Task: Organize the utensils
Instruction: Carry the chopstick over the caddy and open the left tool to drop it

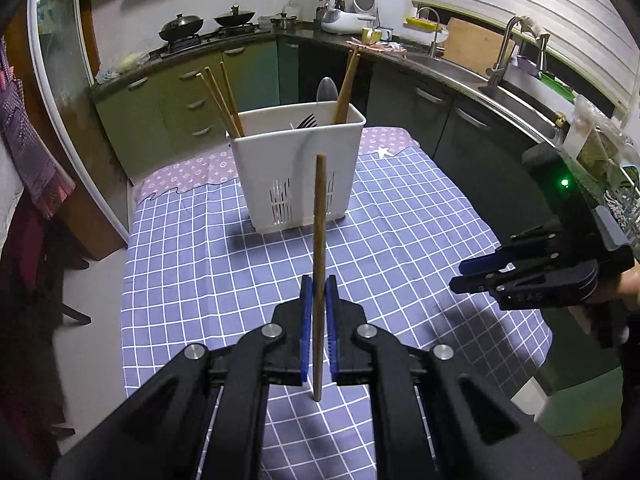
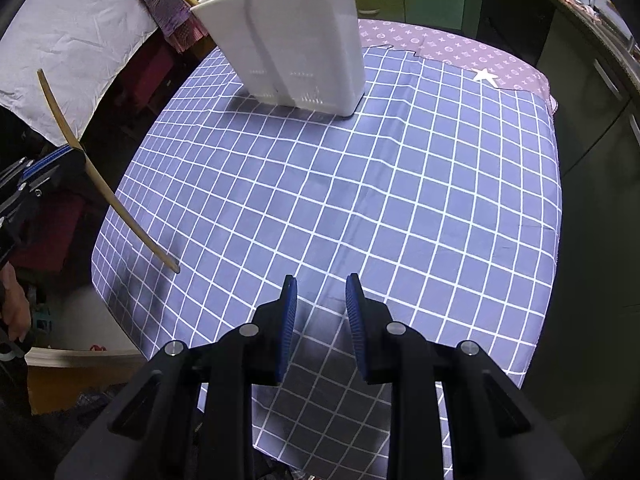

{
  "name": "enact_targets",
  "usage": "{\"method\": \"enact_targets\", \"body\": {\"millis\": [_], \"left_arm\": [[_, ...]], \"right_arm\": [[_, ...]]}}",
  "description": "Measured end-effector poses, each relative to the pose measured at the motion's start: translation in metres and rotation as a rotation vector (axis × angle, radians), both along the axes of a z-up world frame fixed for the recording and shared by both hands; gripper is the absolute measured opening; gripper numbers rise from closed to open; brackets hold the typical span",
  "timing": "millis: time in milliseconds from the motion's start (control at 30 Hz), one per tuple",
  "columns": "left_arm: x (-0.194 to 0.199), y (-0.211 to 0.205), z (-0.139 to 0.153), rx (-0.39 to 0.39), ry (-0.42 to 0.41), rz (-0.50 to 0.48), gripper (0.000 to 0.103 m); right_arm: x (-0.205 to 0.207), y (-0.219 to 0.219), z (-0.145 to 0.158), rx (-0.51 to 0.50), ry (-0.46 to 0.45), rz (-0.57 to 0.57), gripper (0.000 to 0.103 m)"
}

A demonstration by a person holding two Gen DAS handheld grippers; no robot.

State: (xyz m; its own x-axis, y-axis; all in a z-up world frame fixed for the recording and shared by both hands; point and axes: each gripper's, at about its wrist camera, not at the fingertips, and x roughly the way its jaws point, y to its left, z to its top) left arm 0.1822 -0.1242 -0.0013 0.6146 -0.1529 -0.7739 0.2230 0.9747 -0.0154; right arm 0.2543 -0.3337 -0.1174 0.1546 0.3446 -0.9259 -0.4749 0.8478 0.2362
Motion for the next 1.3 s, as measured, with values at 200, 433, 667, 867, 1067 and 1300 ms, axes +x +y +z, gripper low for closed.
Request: {"method": "enact_targets", "body": {"millis": [200,433,667,867,1067,1300], "left_arm": [[-0.002,0.003,0.002,-0.004,0.000,-0.006,0.007],[-0.005,0.004,0.015,-0.006,-0.023,-0.020,0.007],[0.000,0.008,0.027,-0.024,-0.044,-0.018,0.007],[0.004,0.011,0.042,-0.024,-0.075,-0.022,0.007],[0.009,0.014,0.071,-0.036,-0.103,-0.030,0.007],[0.036,0.016,0.118,-0.046,-0.127,-0.040,0.007]], "right_arm": [[0.000,0.004,-0.004,-0.012,0.009,0.006,0.026],[0.002,0.006,-0.014,-0.026,0.028,0.005,0.026],[0.003,0.010,-0.017,-0.034,0.036,0.014,0.026],[0.003,0.012,-0.020,-0.039,0.044,0.021,0.026],[0.004,0.010,-0.026,-0.046,0.057,0.020,0.026],[0.005,0.009,-0.030,-0.048,0.066,0.022,0.026]]}}
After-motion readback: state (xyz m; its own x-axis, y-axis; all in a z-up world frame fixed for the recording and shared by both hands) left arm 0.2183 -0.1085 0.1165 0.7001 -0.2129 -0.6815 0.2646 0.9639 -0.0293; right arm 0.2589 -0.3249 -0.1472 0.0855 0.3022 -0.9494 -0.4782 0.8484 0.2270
